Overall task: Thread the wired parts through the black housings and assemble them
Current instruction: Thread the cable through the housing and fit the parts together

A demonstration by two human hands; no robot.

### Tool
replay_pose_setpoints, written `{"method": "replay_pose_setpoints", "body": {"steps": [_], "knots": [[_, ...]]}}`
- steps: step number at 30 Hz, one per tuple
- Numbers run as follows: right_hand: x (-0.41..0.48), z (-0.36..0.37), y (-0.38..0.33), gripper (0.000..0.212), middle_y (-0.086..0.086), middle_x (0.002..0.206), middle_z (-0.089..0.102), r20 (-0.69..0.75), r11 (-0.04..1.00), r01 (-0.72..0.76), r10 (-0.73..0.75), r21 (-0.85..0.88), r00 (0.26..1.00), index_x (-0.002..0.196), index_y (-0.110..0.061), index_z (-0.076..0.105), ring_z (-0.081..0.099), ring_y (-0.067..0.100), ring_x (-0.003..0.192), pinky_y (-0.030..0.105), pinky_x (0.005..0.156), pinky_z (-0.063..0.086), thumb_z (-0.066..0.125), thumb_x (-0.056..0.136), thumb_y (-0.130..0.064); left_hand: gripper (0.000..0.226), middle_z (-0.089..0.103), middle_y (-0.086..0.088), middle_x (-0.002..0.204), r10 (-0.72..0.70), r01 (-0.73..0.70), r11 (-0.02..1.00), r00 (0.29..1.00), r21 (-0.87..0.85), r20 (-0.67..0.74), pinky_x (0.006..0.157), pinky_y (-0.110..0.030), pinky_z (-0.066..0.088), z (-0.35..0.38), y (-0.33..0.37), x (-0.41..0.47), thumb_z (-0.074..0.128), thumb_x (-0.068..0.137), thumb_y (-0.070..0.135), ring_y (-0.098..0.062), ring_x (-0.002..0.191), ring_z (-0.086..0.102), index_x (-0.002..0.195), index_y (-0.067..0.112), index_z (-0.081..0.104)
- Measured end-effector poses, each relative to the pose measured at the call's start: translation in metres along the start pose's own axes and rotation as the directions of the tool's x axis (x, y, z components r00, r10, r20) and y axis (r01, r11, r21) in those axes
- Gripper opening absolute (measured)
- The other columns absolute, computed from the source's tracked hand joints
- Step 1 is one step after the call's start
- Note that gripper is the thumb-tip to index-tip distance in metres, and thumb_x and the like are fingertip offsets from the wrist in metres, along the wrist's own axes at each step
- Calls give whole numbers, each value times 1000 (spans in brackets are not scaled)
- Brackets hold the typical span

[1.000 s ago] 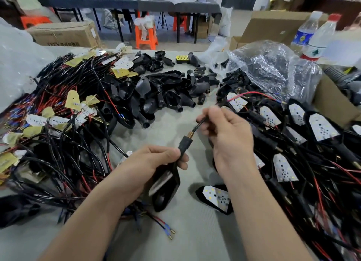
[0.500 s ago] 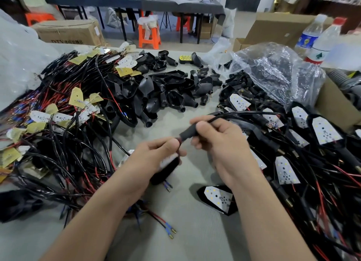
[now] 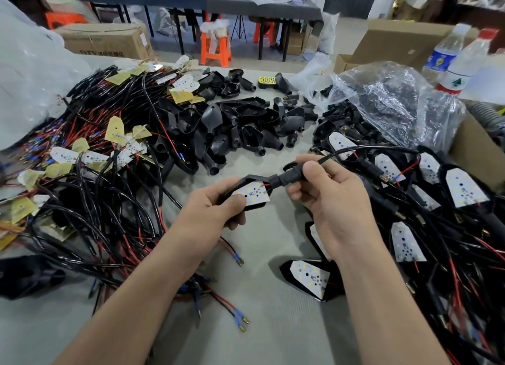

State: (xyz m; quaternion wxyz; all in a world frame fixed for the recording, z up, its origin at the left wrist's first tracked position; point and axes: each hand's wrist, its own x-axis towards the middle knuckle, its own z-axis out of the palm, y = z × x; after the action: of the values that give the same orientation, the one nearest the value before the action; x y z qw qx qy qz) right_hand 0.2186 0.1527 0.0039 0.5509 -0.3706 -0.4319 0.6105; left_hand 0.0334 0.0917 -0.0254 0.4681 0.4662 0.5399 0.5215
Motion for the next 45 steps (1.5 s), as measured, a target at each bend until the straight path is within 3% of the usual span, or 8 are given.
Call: {"method": "replay_pose_setpoints", "body": {"steps": [8,13,17,20,28,36,41,45], "knots": [[-2,6,5,23,12,67,68,6,995,18,-17,-95,1000,76,-11,73,62,17,53,23,51,50,65,98,-13,27,48,3,68,15,-11,999,997,-52,78,51,-15,35,-2,0,-2,68,96,6,-9,58,39,106,28,80],[-3,7,4,36,8,55,62,-141,980,42,-70,-194,988,57,-17,66,42,14,37,20,38,30,78,78,-42,17,55,-2,75,33,-13,991,987,-131,155,50,-18,36,2,3,-3,69,88,20,-11,55,45,102,23,79],[-6,11,5,42,3,50,57,-258,961,102,-170,-258,951,48,-23,60,37,15,42,22,40,31,81,66,-55,21,60,-7,80,11,1,990,997,-142,81,52,-20,39,4,0,-1,67,87,25,-14,58,49,104,22,79],[-9,15,8,41,-5,45,54,-263,949,154,-228,-274,938,50,-25,60,41,16,39,22,40,34,82,72,-52,17,58,-9,77,29,-21,989,998,-145,52,55,-22,40,5,-2,0,66,92,19,-14,61,50,101,25,79],[-12,17,10,29,7,57,69,-237,935,186,-263,-303,935,61,-29,68,62,18,44,29,51,44,80,76,-50,25,56,5,64,61,-59,990,998,-125,15,50,-18,39,10,0,-4,76,81,9,-11,53,45,106,11,75],[-10,13,13,28,10,58,69,-99,958,120,-150,-260,984,64,-17,66,55,16,41,22,41,40,80,86,-26,16,69,-14,82,7,-8,1000,999,-30,-32,46,-21,41,8,2,-6,64,99,8,-15,52,52,106,17,74],[-11,17,18,24,8,60,67,-23,956,85,-95,-281,995,67,-18,66,51,16,41,21,45,39,80,75,-36,15,51,-14,78,-16,15,999,999,-42,-30,47,-20,31,6,2,-9,70,96,16,-15,53,37,90,27,78],[-11,17,16,23,10,61,67,49,949,92,-82,-301,995,64,-21,64,53,20,43,22,45,40,76,79,-34,18,57,-13,79,-41,40,992,999,-118,-10,49,-19,36,5,7,-7,73,85,23,-14,55,43,102,22,79]]}}
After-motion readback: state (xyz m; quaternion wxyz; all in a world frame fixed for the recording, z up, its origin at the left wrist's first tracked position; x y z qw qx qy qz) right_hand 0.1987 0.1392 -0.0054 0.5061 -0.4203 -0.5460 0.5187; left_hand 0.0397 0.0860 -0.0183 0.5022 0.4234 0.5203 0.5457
